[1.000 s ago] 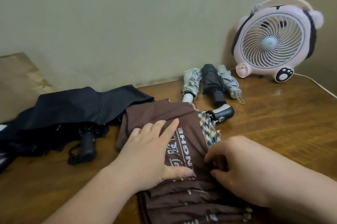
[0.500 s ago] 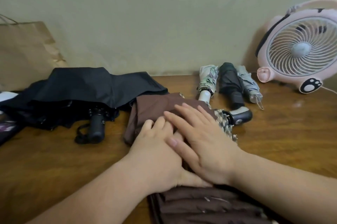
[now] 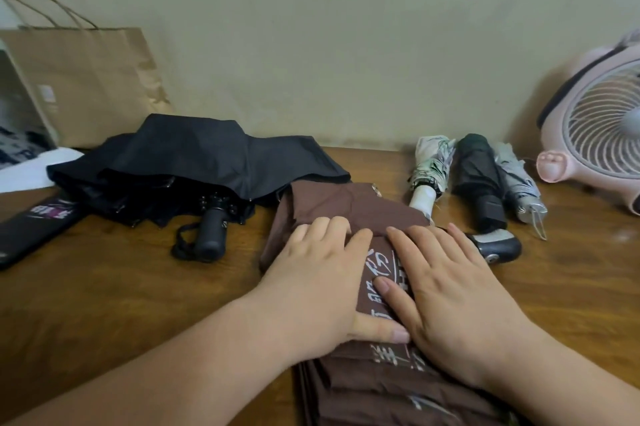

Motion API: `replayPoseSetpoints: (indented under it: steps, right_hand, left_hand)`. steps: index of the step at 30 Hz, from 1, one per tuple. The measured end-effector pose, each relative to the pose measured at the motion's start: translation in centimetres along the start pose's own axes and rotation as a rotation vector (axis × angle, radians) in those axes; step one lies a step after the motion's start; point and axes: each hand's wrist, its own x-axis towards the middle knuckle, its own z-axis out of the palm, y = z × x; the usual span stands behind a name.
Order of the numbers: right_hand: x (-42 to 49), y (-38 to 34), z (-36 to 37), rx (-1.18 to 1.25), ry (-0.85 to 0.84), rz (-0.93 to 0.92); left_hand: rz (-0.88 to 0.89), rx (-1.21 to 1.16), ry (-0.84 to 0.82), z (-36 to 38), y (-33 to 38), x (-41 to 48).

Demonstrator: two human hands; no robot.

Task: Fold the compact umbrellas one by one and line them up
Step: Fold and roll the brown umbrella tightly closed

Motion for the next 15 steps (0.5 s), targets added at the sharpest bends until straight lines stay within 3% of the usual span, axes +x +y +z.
replayPoseSetpoints:
  steps: [2, 5, 9, 15]
  right_hand:
    - [0.0, -0.1, 0.0, 0.010, 0.005, 0.001]
    - [0.0, 0.0, 0.0, 0.014, -0.008, 0.020]
    - [0.0, -0.1, 0.2, 0.015, -0.001, 0.027]
    - [-0.1, -0.4, 0.6, -0.002, 0.065, 0.052]
  left_hand:
    - [-0.105, -0.220, 0.069, -0.8, -1.2, 0.0]
    - [-0.402, -0.588, 0.327, -1.9, -3.8, 0.4]
    - [-0.616, -0.837, 0.236, -1.6, -5.6, 0.8]
    - [-0.696, -1.061, 0.190, -2.0, -6.1, 2.6]
